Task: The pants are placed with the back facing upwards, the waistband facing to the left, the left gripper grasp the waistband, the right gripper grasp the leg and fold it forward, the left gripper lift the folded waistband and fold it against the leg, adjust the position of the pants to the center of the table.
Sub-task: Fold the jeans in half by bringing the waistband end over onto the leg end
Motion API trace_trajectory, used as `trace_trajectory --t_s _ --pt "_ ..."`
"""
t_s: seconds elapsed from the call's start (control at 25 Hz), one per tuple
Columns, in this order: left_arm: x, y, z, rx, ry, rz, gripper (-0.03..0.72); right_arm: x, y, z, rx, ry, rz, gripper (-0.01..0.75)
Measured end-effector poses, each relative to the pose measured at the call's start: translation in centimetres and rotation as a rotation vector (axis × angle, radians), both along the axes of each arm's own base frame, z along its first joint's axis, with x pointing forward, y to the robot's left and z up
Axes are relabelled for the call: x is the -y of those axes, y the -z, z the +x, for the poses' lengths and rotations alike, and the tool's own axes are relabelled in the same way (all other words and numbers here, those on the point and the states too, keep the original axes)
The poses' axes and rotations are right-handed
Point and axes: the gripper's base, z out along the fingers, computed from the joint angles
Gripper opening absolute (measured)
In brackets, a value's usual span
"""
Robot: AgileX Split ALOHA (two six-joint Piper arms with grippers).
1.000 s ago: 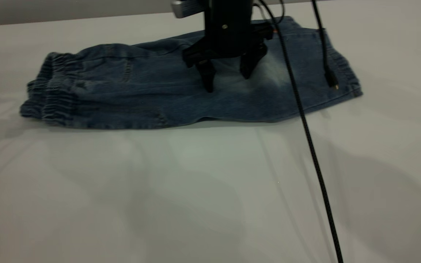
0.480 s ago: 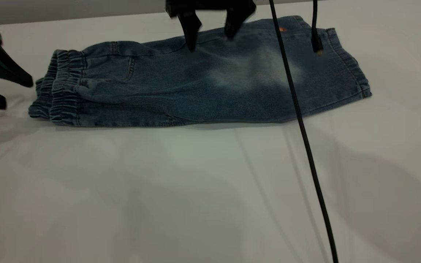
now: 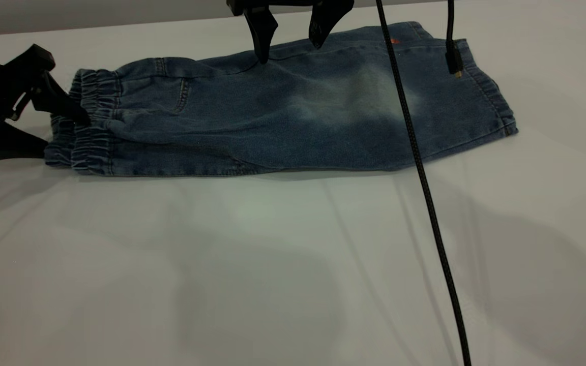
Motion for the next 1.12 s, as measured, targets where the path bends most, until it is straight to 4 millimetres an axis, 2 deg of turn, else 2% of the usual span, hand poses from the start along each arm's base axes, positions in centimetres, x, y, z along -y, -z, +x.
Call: trace_trajectory --t_s 0.32,0.48,0.72,0.92,1.12 --pt "0.8 -0.3 -0.6 -0.089 -0.026 -0.137 0.529 0.0 0.0 0.0 0.000 -0.003 0.000 0.561" --pt "0.4 -0.5 -1.1 -0.118 0.035 -0.058 0.523 -0.1 0.0 0.0 0.000 -0.003 0.002 0.561" --pt "-0.7 -2.3 -1.5 -0.123 0.073 0.107 0.519 -0.3 0.0 -0.1 -0.009 -0.007 0.025 0.561" --pt "-0.2 -2.3 -2.4 -0.204 0.130 0.065 0.519 -0.5 -0.1 -0.2 -0.019 -0.014 0.048 0.561" --pt "0.1 -2.5 -2.0 -0.195 0.031 -0.007 0.519 -0.5 -0.1 -0.2 -0.016 -0.026 0.045 0.561"
